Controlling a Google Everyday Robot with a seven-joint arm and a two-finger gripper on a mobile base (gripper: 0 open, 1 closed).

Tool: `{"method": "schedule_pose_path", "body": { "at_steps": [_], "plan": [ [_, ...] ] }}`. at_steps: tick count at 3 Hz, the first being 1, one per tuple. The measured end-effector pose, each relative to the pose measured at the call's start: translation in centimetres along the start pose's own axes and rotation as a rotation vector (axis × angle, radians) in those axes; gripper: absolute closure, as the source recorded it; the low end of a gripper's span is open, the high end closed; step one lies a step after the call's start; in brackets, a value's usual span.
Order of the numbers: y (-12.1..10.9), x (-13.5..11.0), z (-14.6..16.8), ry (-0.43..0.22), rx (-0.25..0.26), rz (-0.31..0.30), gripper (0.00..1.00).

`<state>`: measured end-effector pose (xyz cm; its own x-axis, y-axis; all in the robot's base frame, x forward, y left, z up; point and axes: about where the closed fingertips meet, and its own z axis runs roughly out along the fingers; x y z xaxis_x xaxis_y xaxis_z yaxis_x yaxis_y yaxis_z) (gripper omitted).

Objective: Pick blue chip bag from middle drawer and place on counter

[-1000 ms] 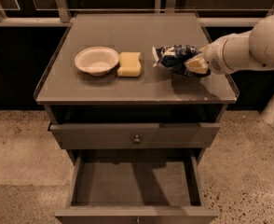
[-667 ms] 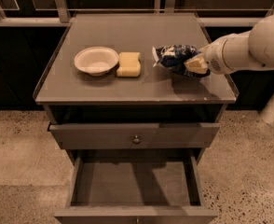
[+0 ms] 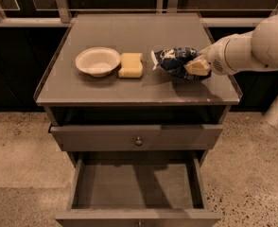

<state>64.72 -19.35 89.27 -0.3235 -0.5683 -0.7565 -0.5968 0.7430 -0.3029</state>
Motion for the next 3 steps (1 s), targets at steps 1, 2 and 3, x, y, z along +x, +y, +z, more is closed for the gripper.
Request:
{"method": "schedule_pose_path", "body": {
  "at_steps": [1, 2, 3],
  "plan": [
    [0.0, 0.0, 0.0, 0.0, 0.0, 0.0, 0.12],
    [0.0, 0.0, 0.0, 0.0, 0.0, 0.0, 0.0],
    [0.01, -0.01, 0.0, 0.0, 0.0, 0.0, 0.0]
  ]
}}
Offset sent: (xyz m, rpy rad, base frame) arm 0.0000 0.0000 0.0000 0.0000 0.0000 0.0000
